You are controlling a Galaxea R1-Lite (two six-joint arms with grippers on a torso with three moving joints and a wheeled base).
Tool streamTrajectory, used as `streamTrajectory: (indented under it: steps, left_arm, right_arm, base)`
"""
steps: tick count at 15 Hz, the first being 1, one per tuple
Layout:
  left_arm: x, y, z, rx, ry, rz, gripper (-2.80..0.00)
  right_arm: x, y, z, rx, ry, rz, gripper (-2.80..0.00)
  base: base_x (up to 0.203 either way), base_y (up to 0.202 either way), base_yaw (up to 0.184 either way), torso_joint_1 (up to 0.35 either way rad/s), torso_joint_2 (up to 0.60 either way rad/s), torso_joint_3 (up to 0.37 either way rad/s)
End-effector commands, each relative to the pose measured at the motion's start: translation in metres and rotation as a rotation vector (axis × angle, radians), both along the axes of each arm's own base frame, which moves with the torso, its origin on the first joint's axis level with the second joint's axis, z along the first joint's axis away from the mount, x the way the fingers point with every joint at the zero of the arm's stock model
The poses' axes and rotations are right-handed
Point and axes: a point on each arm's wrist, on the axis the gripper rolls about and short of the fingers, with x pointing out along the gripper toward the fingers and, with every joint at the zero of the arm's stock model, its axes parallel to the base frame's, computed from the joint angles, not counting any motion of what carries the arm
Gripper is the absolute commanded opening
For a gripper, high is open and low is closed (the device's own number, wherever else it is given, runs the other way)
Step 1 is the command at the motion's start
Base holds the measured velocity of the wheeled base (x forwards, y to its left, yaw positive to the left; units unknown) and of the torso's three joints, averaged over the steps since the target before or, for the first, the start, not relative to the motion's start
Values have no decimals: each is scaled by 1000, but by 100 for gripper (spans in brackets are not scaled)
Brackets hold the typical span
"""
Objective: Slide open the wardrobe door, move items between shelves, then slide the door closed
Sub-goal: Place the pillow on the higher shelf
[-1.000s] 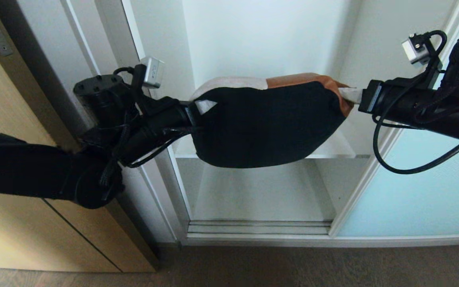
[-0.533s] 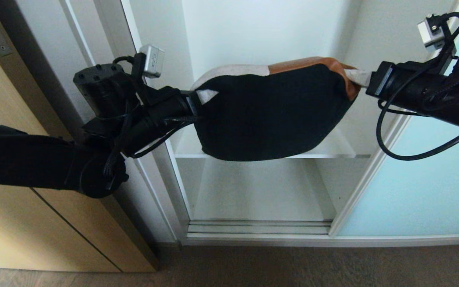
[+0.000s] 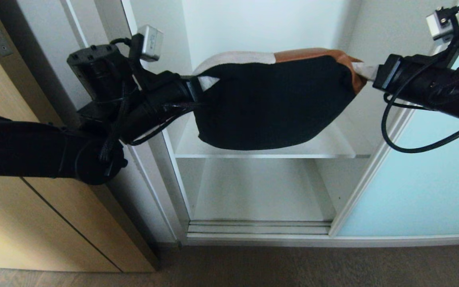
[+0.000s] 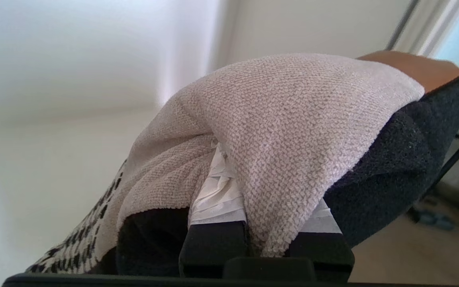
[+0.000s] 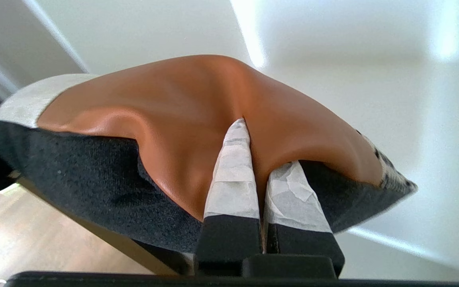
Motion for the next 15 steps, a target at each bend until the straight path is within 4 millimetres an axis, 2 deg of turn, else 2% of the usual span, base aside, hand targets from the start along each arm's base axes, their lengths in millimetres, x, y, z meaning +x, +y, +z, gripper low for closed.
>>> streamTrajectory:
  steps: [1,3,5,8,9,12,15]
  left_arm:
    - [27,-4,-40,33,74,20,-280]
    - [46,5,-52,34,87,51,-280]
    - [60,6,-57,30,86,65,-280]
    - [60,6,-52,29,81,64,-280]
    - [62,5,-55,35,97,65,-280]
    - [69,3,-82,91,237,78,-280]
    - [66,5,-85,122,343,122,-280]
  right_arm:
    - [34,-1,-39,-13,110,-14,-280]
    - [57,-2,-62,-16,152,-24,-280]
    - [72,-7,-65,-5,150,-42,-280]
    - [68,-9,-58,13,140,-42,-280]
    - [72,-9,-60,12,146,-43,-280]
    - [80,-9,-76,5,215,-48,-280]
    - [85,-10,-87,-4,292,-50,-280]
  base:
    - [0,0,0,0,0,0]
    - [0,0,0,0,0,0]
    - [0,0,0,0,0,0]
    - [0,0,0,0,0,0]
    - [0,0,0,0,0,0]
    - [0,0,0,0,0,0]
    - [0,0,0,0,0,0]
